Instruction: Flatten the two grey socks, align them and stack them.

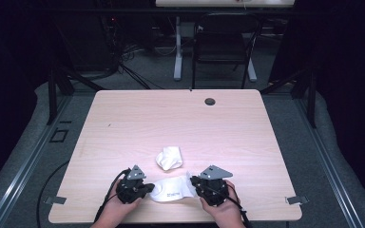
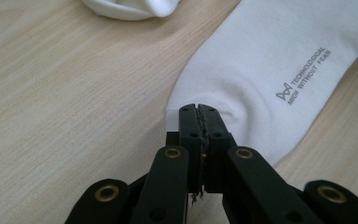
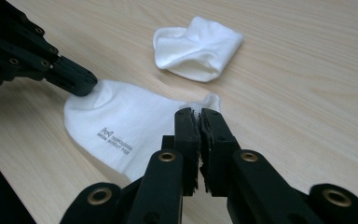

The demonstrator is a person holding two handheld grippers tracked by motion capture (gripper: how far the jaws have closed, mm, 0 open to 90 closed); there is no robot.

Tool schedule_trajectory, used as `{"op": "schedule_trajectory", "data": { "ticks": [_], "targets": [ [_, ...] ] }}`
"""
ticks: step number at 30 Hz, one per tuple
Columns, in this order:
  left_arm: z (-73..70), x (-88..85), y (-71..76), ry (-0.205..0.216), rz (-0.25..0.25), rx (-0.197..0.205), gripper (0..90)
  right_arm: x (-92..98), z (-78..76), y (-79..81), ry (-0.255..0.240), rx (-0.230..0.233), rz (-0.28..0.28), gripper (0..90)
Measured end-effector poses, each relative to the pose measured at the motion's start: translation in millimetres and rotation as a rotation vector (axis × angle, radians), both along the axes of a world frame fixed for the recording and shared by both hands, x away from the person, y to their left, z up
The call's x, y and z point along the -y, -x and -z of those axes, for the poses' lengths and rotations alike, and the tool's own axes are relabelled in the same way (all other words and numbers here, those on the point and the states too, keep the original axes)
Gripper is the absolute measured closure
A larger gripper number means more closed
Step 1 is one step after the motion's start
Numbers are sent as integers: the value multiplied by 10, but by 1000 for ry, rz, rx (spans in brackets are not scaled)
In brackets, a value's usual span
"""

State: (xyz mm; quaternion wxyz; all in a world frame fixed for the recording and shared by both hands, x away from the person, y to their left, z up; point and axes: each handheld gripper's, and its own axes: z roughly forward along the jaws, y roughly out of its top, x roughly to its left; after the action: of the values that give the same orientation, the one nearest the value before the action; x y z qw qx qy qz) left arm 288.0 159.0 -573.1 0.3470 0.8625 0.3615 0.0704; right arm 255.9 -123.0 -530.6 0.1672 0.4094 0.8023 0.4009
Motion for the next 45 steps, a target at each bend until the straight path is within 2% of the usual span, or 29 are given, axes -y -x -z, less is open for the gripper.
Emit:
{"op": "schedule_trajectory", "data": {
  "ticks": [3,6,13,16,20,24,30,33,36,38,42,45],
  "targets": [
    [0,-12,-4,1,-1,-2,894,52,25,4,16,-9,10,883],
    [1,-26,-12,3,-5,-3,894,82,74,-11,-1,-35,20,883],
    [-2,-44,-19,3,-9,-6,892,85,94,-12,20,-15,28,855],
    [-14,-50,-19,7,-8,-1,881,126,72,-17,-3,-6,46,839],
    [-68,-48,-7,38,-7,21,873,157,54,-26,-23,-8,45,843],
    [-87,-14,6,60,-3,35,871,77,153,-43,16,-35,13,844],
    [-11,74,9,21,35,15,867,-71,324,-93,84,-72,-35,843],
    [9,74,-9,18,37,8,866,-85,376,-113,120,-93,-32,843],
    [17,65,-10,25,25,8,868,-47,433,-153,118,-115,-16,852],
    [17,52,-13,24,21,7,869,-24,436,-164,100,-124,-6,854],
    [16,28,-20,21,19,5,870,5,435,-165,104,-125,0,864],
    [16,17,-17,20,16,5,873,26,424,-151,129,-124,3,875]
  ]
}}
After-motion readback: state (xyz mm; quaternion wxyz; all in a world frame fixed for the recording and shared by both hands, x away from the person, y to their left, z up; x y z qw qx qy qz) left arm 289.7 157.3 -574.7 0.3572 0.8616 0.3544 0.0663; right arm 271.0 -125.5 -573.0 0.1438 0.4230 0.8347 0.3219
